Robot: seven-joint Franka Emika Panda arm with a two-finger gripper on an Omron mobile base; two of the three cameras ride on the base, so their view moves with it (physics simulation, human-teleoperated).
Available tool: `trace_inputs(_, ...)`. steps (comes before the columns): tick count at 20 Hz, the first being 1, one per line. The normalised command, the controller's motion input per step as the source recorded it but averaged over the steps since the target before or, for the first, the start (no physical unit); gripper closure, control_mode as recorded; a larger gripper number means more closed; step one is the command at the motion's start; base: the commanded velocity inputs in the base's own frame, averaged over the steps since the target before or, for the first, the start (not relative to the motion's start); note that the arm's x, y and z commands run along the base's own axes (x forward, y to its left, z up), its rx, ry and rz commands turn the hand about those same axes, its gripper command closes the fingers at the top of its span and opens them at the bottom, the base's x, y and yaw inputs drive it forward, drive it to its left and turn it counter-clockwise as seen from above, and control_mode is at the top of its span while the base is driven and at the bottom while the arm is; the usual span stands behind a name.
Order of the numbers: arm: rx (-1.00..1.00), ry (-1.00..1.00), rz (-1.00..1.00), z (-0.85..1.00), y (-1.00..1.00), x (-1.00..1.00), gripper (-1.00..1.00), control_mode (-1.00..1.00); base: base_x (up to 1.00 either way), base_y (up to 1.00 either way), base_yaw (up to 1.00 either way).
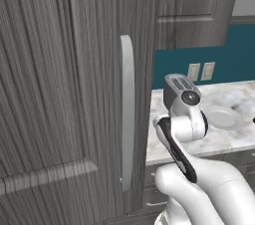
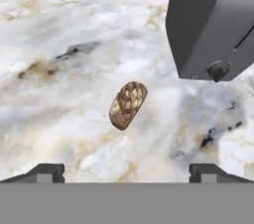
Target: Pick the avocado and bread from the counter and place them on the plate. Then pick the jam from the cabinet and place it next to the plate. Lastly close the cabinet door.
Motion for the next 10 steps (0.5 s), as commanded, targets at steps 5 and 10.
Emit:
trace_inputs(5, 0.0, 0.0, -0.02, -0.25, 0.0, 0.31, -1.0, -1.0, 0.0, 0.0, 0.0)
trace_inputs(10, 0.0, 0.0, 0.0, -0.38, 0.0, 0.21, -1.0, -1.0, 0.0, 0.0, 0.0)
